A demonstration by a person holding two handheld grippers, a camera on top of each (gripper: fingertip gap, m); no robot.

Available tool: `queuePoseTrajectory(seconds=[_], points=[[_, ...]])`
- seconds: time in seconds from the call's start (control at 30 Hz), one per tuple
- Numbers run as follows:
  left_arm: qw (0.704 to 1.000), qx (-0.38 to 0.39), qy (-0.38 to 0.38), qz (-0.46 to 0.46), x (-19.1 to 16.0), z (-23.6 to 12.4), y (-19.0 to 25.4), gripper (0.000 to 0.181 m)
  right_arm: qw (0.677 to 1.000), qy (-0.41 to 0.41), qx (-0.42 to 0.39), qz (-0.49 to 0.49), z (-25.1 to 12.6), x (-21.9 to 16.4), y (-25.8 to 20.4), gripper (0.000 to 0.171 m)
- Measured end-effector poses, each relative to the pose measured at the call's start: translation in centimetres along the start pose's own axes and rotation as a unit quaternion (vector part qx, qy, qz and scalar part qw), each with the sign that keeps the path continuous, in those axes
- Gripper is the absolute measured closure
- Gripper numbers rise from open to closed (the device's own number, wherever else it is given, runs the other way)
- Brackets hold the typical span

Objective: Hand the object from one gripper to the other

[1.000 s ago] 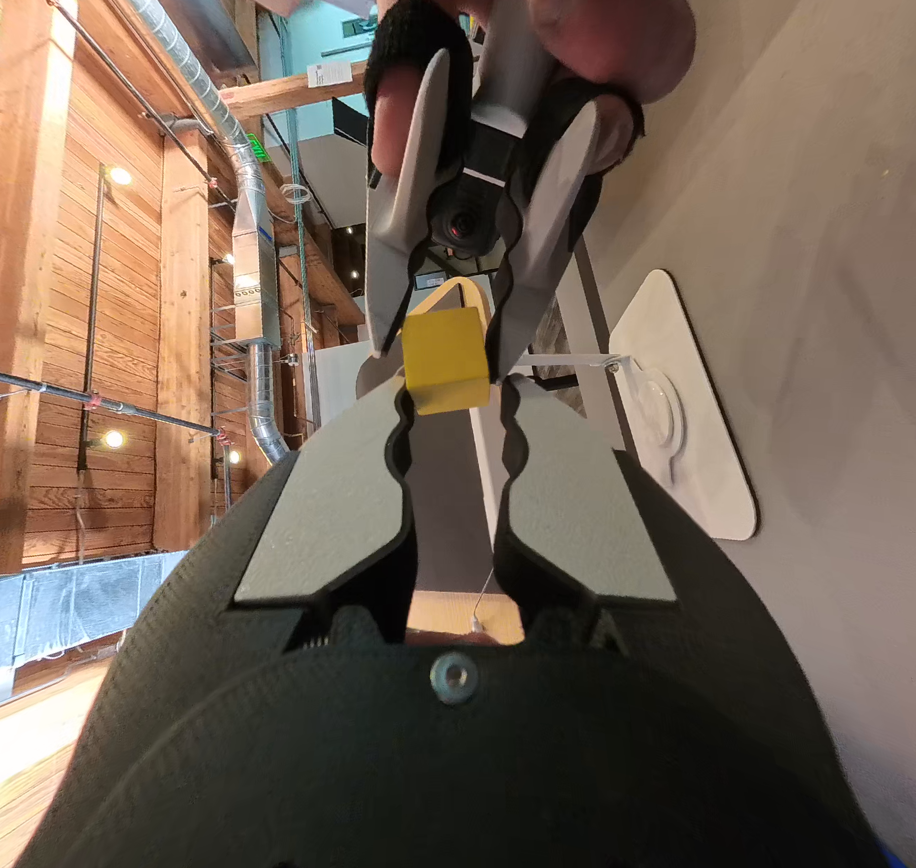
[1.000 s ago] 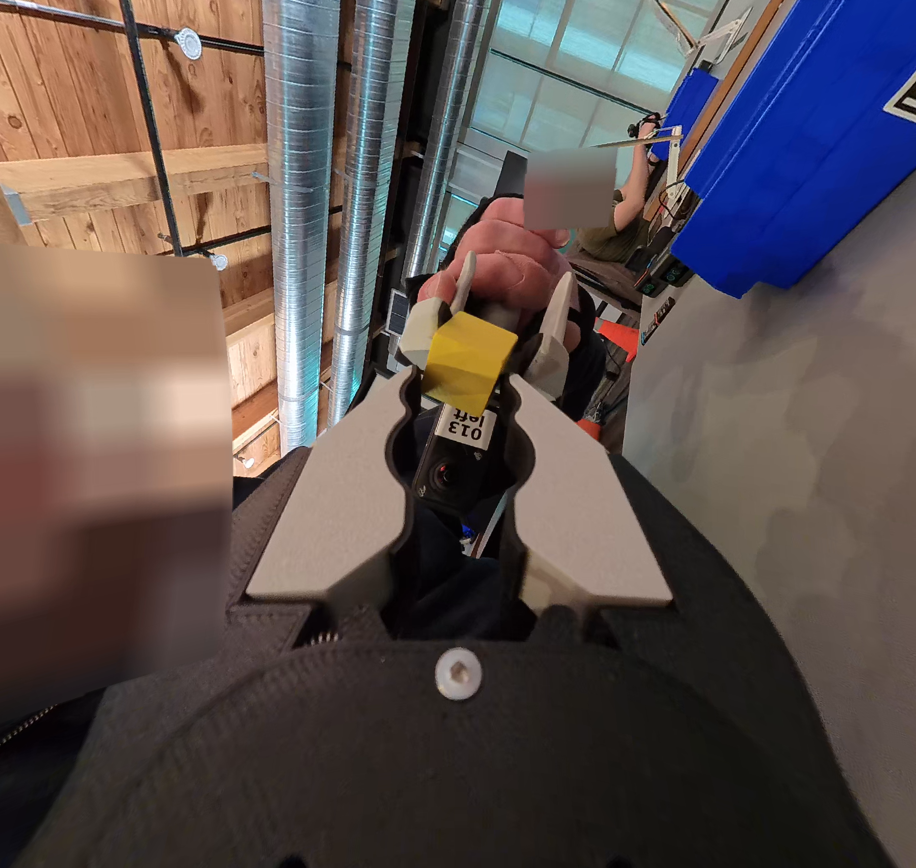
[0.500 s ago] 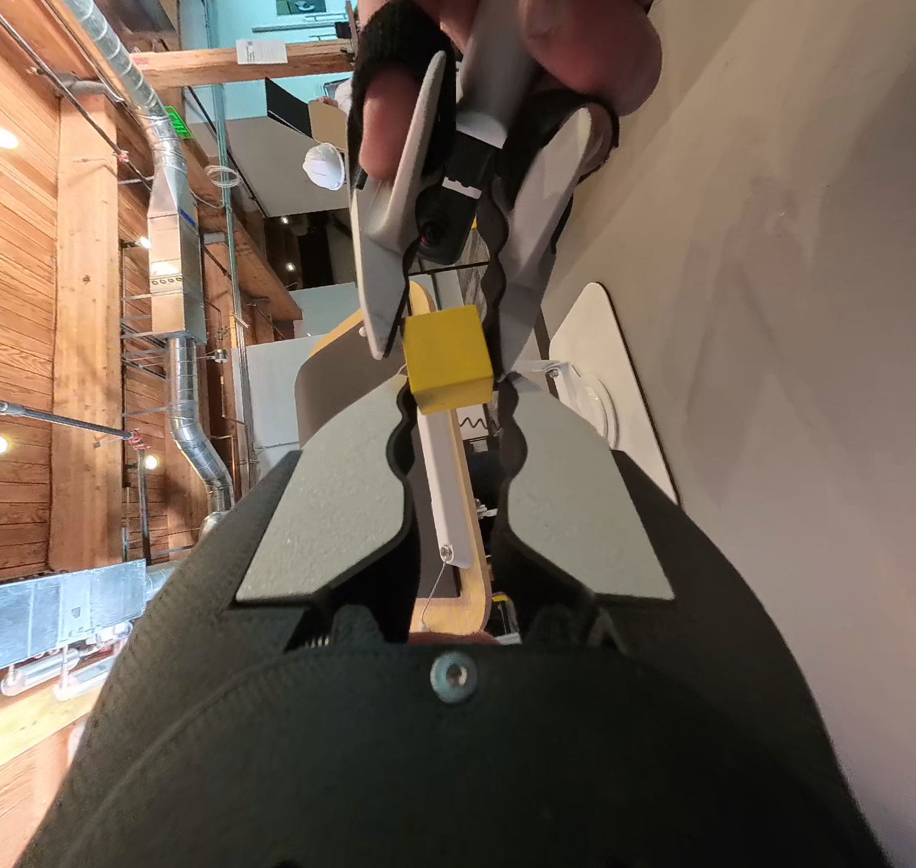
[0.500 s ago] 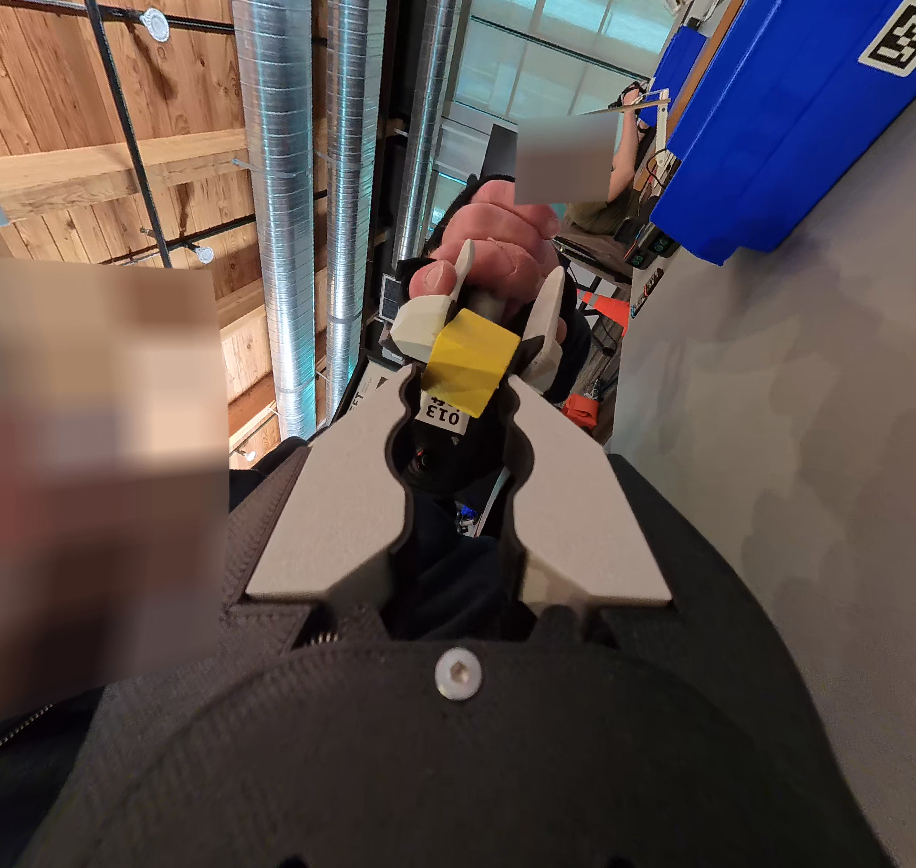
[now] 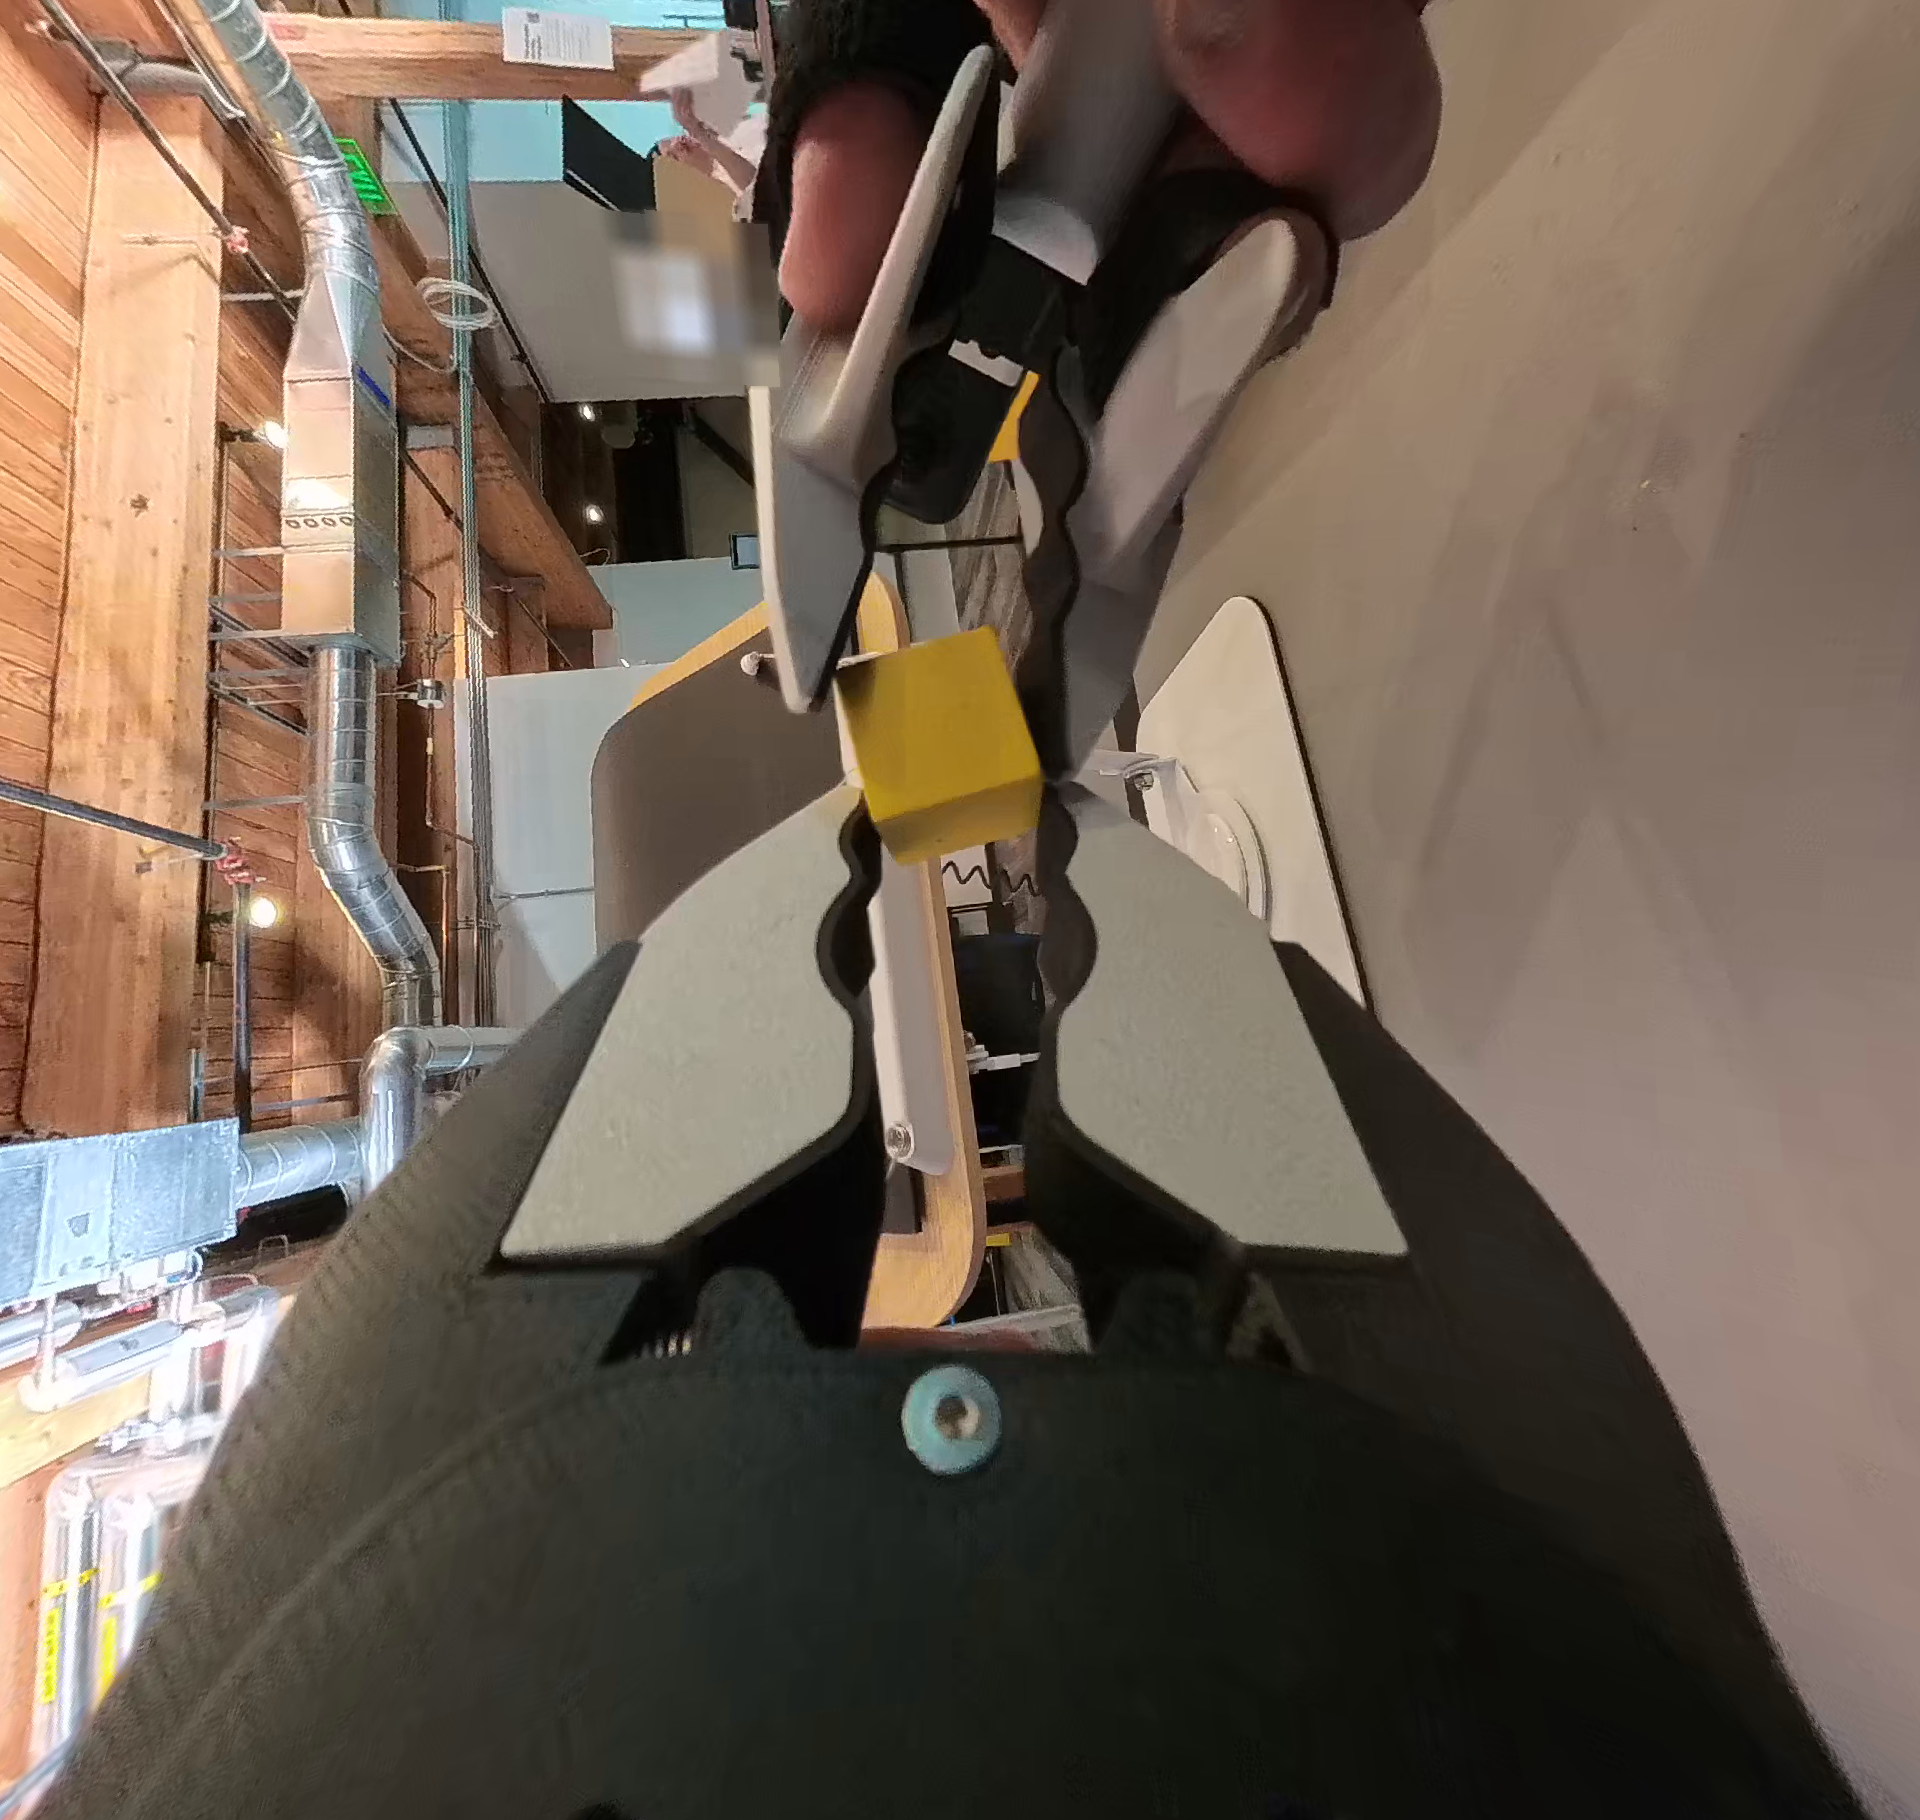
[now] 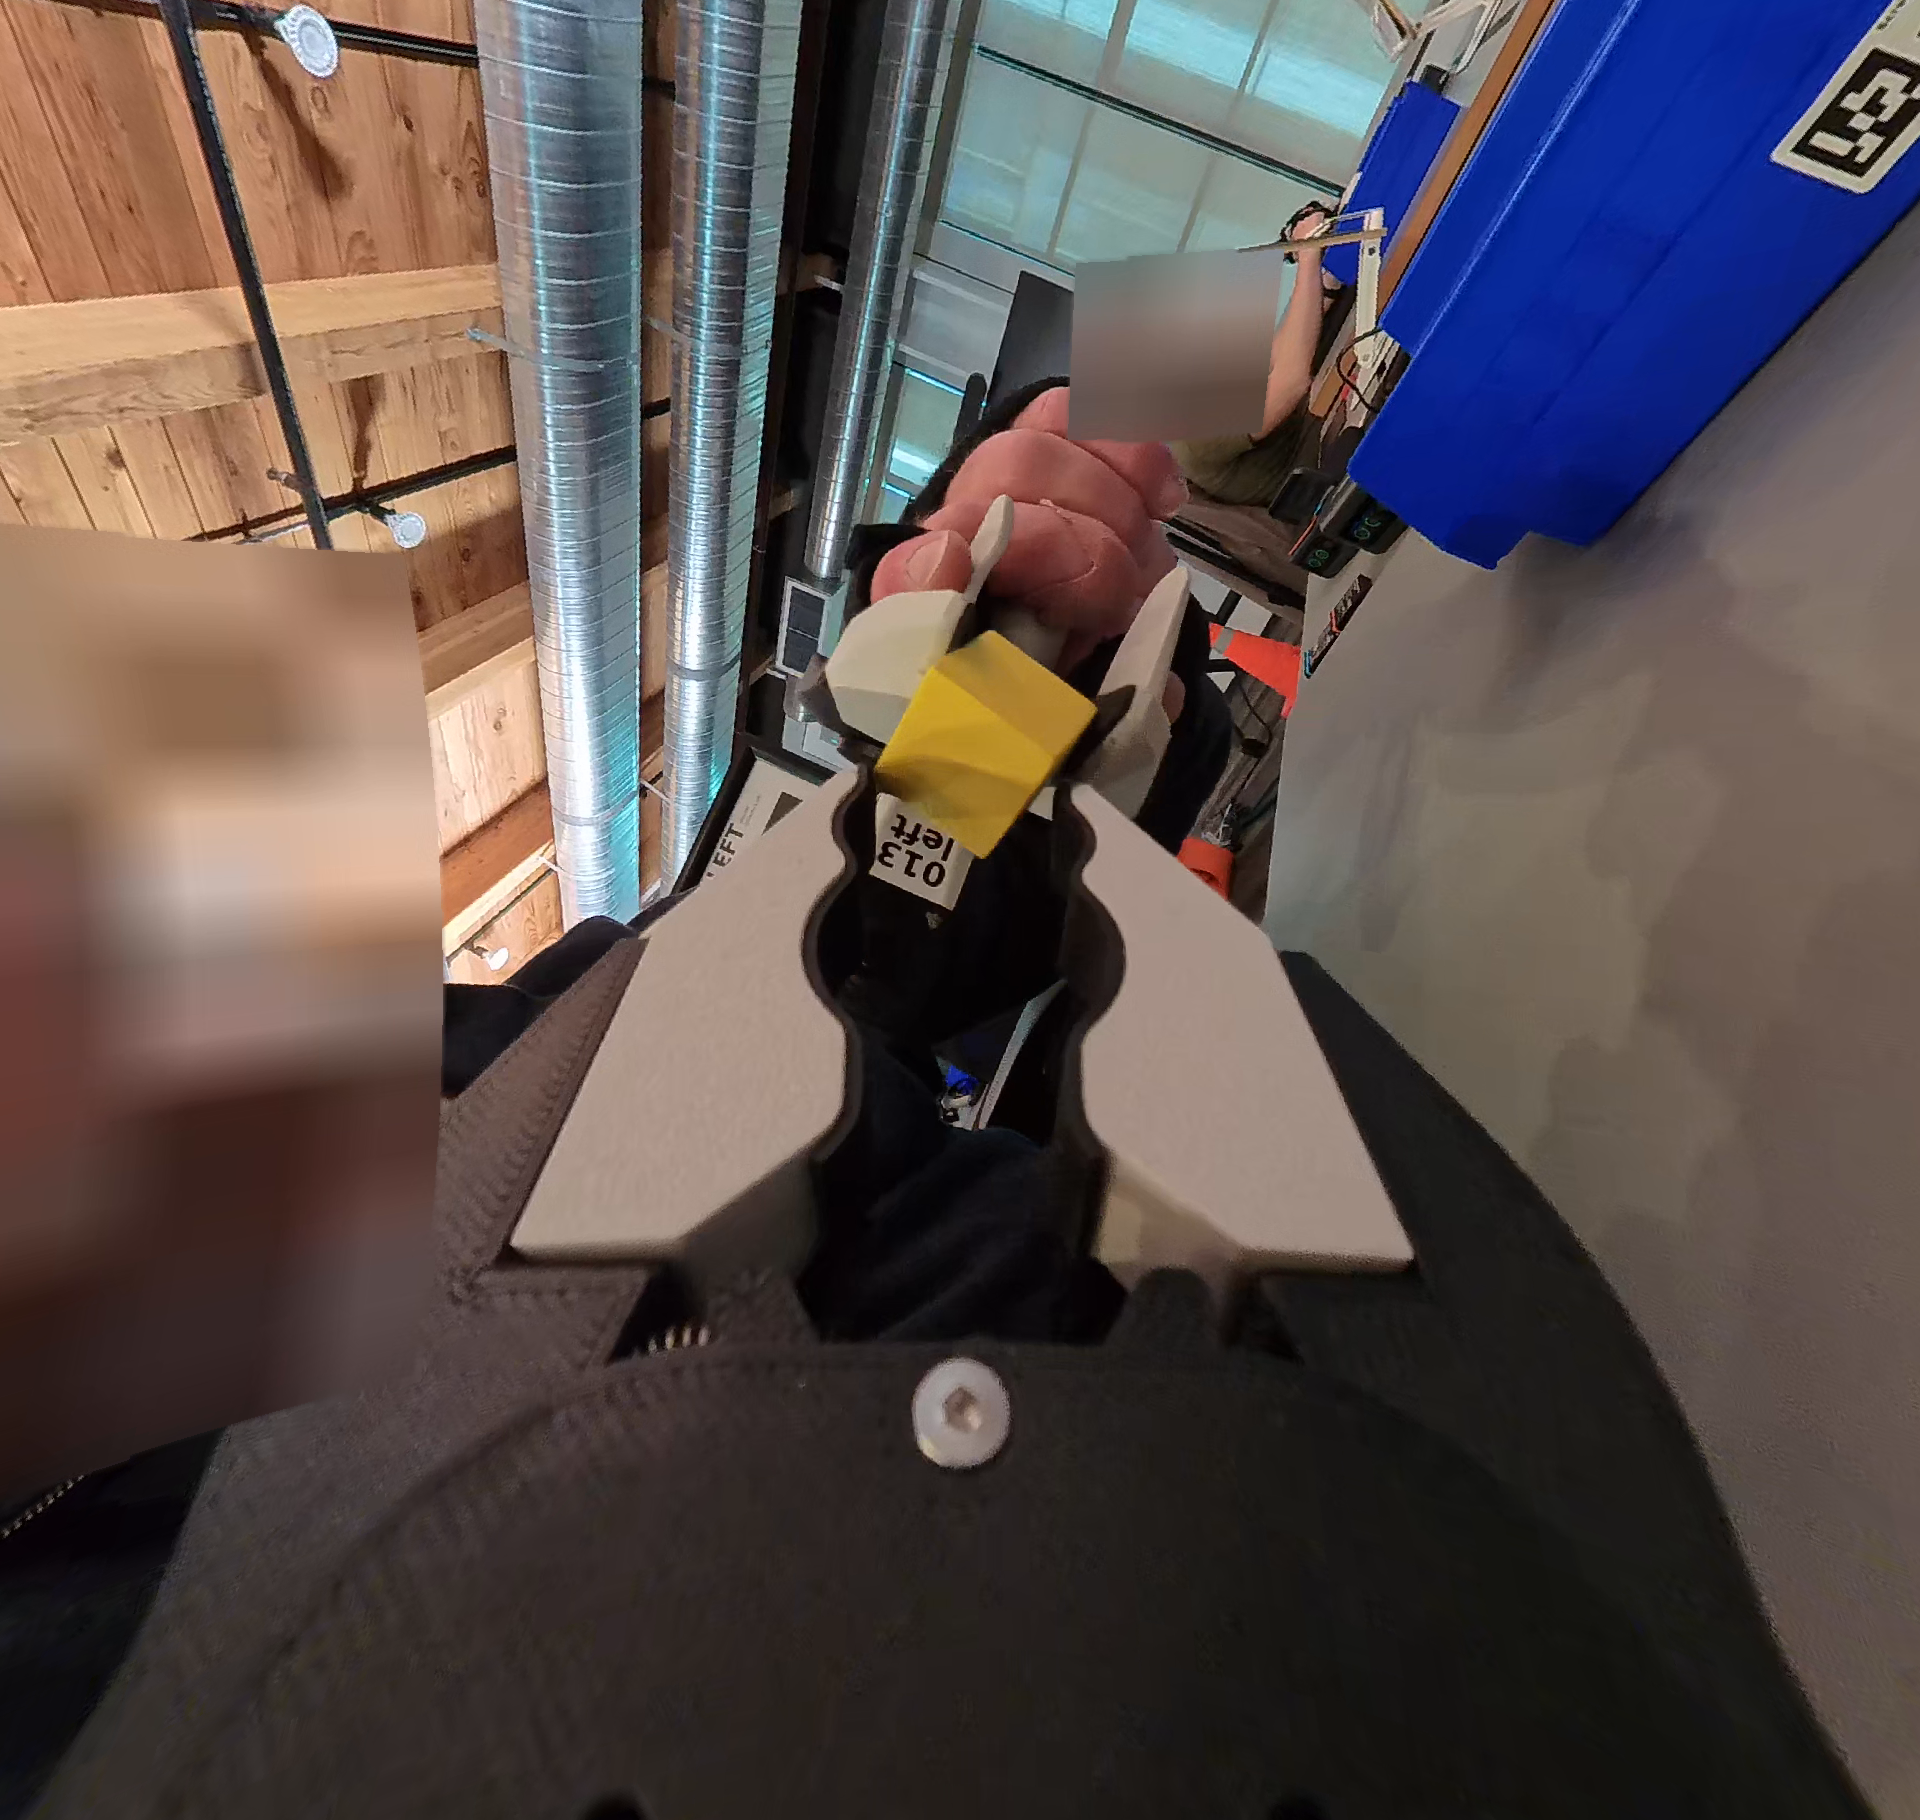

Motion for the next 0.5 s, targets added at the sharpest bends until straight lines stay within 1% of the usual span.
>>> queuePoseTrajectory(seconds=[0.03, 0.07, 0.1, 0.17, 0.3, 0.4, 0.43, 0.5], points=[[1.000, 0.003, 0.000, -0.004, 0.0, 0.0, -0.1, 0.153, 1.000, 0.002, -0.002, -0.001, -0.1, 0.0, 0.0, 0.139], [1.000, 0.003, -0.001, -0.007, 0.0, 0.0, -0.1, 0.153, 1.000, 0.003, -0.003, -0.003, -0.1, 0.0, 0.0, 0.139], [1.000, 0.002, -0.001, -0.008, 0.0, 0.0, 0.0, 0.153, 1.000, 0.002, -0.002, -0.006, -0.1, 0.0, -0.1, 0.143], [1.000, 0.003, -0.003, -0.010, 0.0, 0.0, 0.0, 0.153, 1.000, 0.004, -0.007, -0.011, -0.1, 0.0, -0.1, 0.144], [1.000, 0.001, -0.004, -0.012, 0.1, 0.0, -0.2, 0.153, 1.000, 0.007, -0.009, -0.020, -0.2, 0.2, -0.3, 0.152], [0.999, -0.013, 0.018, -0.031, 0.7, -0.1, -0.5, 0.149, 1.000, 0.008, -0.008, -0.025, -0.4, 0.2, -0.2, 0.158], [0.999, -0.018, 0.027, -0.038, 1.0, -0.2, -0.7, 0.146, 1.000, 0.009, -0.007, -0.028, -0.4, 0.2, -0.2, 0.163], [0.998, -0.023, 0.032, -0.055, 1.4, -0.2, -0.9, 0.144, 0.999, 0.003, -0.006, -0.038, -0.3, 0.1, -0.5, 0.164]])
Point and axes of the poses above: each gripper's, where its closed fingertips meet, z out along the fingers, x out of its top, y = z × x across the jaws, the point moved 4 cm from there along -z, back along the fingers, and after that the axes turned 2 degrees about x, right-handed, at the moved point
